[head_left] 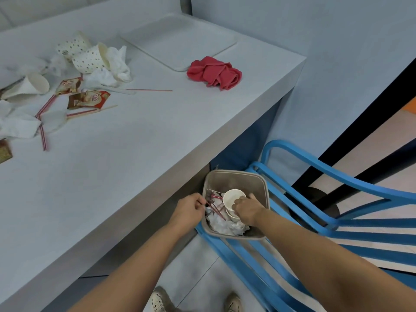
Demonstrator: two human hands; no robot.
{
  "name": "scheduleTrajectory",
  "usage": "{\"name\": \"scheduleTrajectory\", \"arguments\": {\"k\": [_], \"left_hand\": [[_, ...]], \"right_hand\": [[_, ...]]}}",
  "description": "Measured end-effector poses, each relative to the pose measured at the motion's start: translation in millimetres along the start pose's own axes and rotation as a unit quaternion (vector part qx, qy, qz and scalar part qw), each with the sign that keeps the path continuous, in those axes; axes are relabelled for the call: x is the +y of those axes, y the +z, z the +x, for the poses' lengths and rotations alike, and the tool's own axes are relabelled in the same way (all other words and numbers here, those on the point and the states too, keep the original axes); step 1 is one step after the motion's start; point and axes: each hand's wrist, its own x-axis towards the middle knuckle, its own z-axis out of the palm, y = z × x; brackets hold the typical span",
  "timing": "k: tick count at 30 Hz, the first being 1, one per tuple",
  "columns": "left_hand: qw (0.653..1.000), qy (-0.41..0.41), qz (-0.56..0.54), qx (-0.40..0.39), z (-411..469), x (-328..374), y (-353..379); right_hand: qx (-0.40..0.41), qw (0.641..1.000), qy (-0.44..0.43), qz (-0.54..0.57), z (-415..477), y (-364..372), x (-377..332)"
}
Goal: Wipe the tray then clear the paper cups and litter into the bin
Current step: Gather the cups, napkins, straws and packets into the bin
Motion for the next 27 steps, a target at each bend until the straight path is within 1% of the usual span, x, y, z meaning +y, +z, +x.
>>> {"name": "scheduleTrajectory", "arguments": {"k": [5, 7, 10, 11, 13, 15, 17, 20, 23, 27], "left_hand": [[1.0, 0.004, -0.001, -0.011, 0, 4, 4], [1.0, 0.01, 0.003, -0.018, -1, 5, 5], [0.999, 0.017, 0.013, -0.028, -3, 9, 7], [0.999, 0.017, 0.013, -0.031, -3, 10, 6], [0.999, 0.017, 0.016, -0.032, -4, 11, 5], [0.999, 0.02, 0.02, -0.03, -5, 13, 3], [0.999, 0.026, 0.023, -0.023, -5, 15, 1], [0.999, 0.044, 0.03, -0.007, -5, 23, -2], [0.997, 0.073, 0.037, 0.016, -7, 34, -8], [0.992, 0.113, 0.017, 0.046, -13, 54, -20]], "right_hand": [[-0.082, 0.997, 0.009, -0.015, -9, 26, -15], [-0.118, 0.993, 0.018, 0.015, -10, 30, -19], [-0.18, 0.977, 0.056, 0.103, -2, 32, -20], [-0.193, 0.969, 0.072, 0.137, 0, 29, -20], [-0.207, 0.963, 0.081, 0.154, 2, 23, -17], [-0.196, 0.962, 0.07, 0.177, -2, 7, -13], [-0.156, 0.961, 0.038, 0.223, -7, -15, -8], [-0.089, 0.944, 0.008, 0.318, -15, -50, 0], [-0.068, 0.946, -0.025, 0.316, -24, -83, 7], [-0.087, 0.95, -0.041, 0.296, -38, -123, 11]]}}
